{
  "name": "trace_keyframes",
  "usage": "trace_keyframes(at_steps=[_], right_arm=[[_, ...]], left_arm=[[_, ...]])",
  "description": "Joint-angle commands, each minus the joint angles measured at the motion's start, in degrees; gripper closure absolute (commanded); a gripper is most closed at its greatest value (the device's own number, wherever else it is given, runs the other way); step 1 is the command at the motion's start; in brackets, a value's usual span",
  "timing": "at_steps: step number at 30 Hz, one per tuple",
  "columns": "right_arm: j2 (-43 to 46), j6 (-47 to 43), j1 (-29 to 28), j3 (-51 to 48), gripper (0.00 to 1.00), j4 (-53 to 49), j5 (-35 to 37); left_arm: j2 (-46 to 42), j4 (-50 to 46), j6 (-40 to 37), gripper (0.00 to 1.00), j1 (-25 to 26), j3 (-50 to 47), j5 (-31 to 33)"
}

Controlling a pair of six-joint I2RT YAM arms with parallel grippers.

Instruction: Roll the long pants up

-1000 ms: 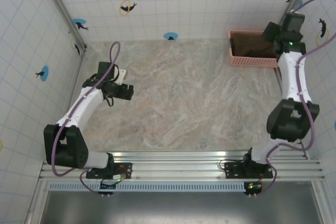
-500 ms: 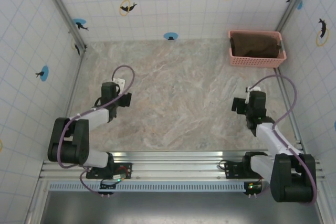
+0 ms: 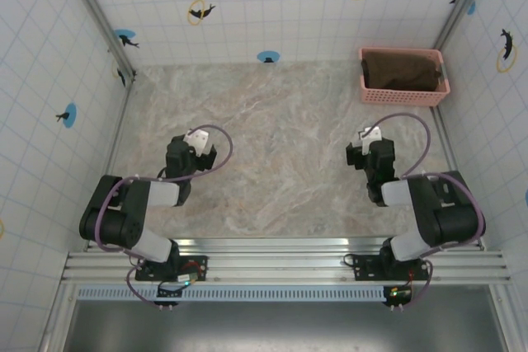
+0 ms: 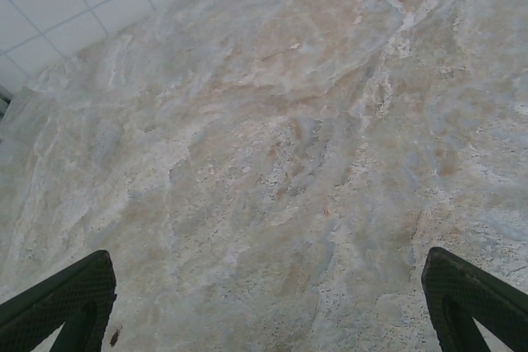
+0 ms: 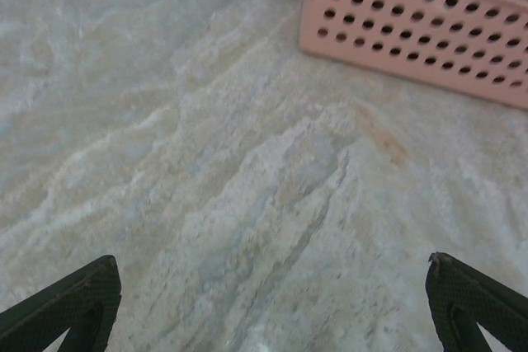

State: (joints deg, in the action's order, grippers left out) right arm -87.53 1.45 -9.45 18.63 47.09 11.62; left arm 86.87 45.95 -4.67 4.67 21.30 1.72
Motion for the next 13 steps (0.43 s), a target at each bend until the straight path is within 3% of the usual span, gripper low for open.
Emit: trace_keyframes(at_steps=[1,2,5,7,13], right_arm=[[1.0,-1.5,0.6,0.2,0.02,7.7,-0.1],[-0.9,-1.9,0.5,0.0,0.02,11.2,-0.5],[1.3,-1.6,0.6,2.5,0.02,2.8,-0.1],[0.2,-1.3,0.1,3.3,0.02,3.1,2.6],[0.4,-0.8,0.6,4.2,0.02,0.9,1.8]], left_arm=[[-0.2,0.7,0.1,0.03,-1.5,2.0,-2.1],[0.1,1.4,0.2,0.02,-1.6,1.9,-1.8],[-0.1,1.1,0.1,0.02,-1.6,1.9,-2.0],[0.0,1.0,0.2,0.02,-1.6,2.0,-2.2],[-0.1,0.9,0.2,0.03,-1.6,2.0,-2.1]])
